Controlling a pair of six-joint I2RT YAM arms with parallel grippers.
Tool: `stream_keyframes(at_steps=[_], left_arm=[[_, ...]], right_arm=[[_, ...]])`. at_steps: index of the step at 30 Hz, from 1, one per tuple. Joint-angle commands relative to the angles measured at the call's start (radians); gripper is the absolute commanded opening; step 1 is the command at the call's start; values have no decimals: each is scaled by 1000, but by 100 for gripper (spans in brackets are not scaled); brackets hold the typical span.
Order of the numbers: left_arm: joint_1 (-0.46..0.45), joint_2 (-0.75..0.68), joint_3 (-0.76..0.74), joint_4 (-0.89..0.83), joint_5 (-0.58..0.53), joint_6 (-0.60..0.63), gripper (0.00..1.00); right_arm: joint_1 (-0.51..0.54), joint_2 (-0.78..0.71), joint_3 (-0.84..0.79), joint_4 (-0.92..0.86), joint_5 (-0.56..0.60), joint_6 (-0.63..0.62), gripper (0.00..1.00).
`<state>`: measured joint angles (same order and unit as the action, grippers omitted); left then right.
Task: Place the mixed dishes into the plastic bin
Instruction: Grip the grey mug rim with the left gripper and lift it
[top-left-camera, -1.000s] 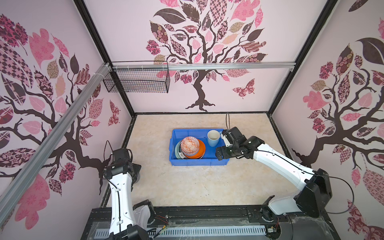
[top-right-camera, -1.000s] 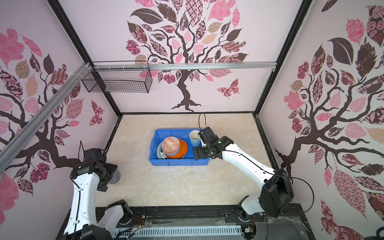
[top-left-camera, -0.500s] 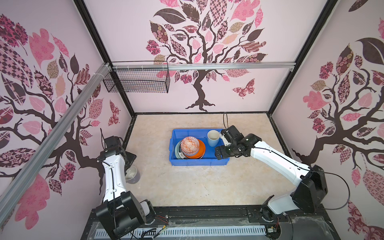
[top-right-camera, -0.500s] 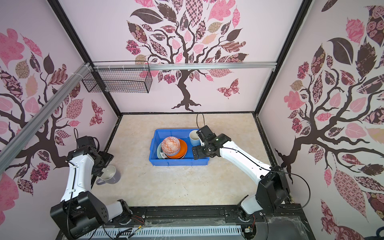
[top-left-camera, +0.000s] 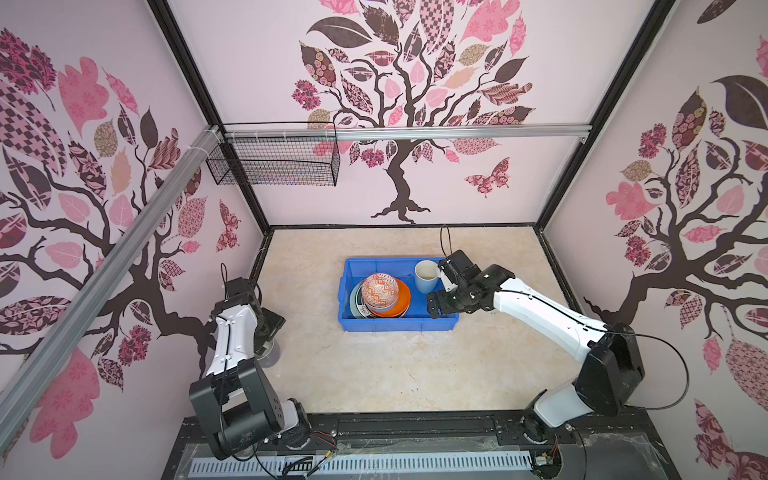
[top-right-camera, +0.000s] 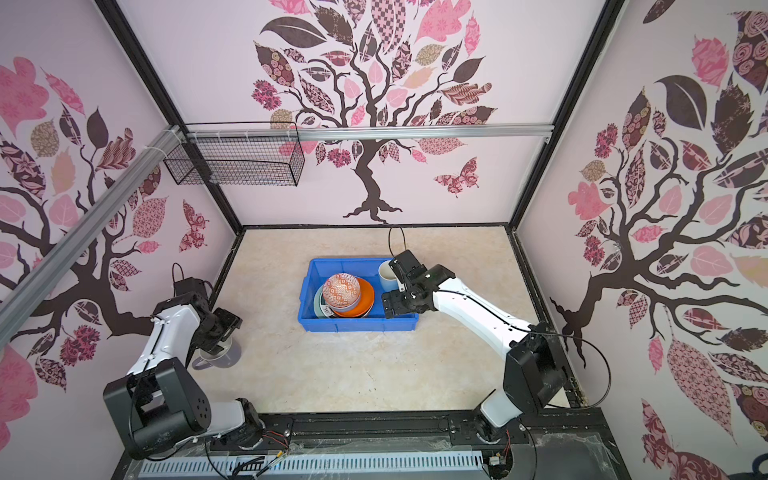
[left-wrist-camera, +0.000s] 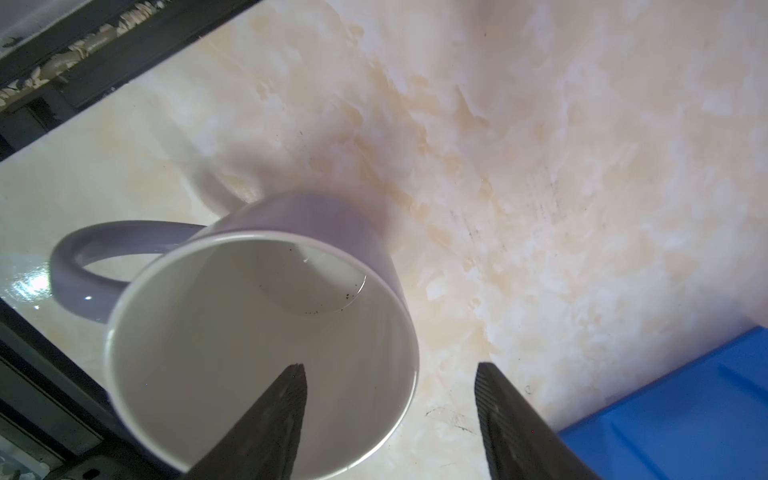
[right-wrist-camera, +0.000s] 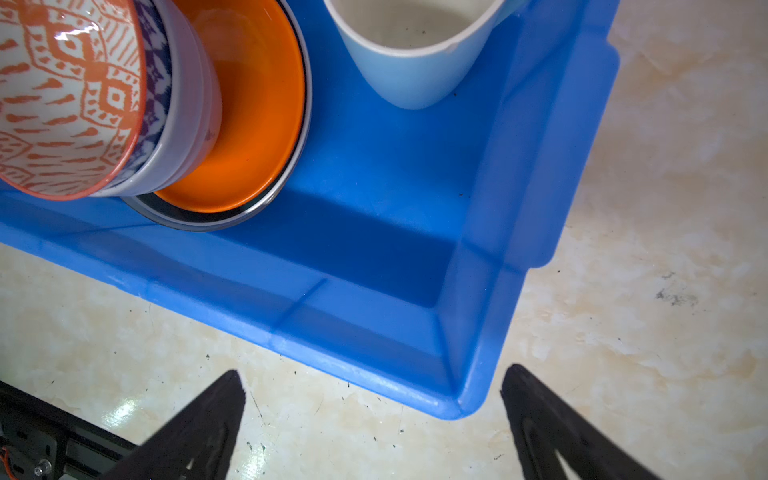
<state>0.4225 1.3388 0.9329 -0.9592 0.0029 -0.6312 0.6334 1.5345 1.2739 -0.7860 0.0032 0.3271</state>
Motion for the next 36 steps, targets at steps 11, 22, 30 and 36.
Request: stream_keyframes(at_steps=[11, 22, 30, 36], left_arm=[[-70, 70, -40, 25, -34, 45, 26], [-113, 16, 12, -95, -45, 110, 1], [-280, 8, 198, -231, -112, 106, 0], [-397, 35, 388, -313, -185, 84, 0]], right_arm=[[-5, -38, -54, -6, 18, 36, 99], [-14, -95, -145, 39, -5, 59, 99], [-23, -132, -182, 48, -15, 57, 100], [-49, -169, -203, 42, -24, 48, 99]])
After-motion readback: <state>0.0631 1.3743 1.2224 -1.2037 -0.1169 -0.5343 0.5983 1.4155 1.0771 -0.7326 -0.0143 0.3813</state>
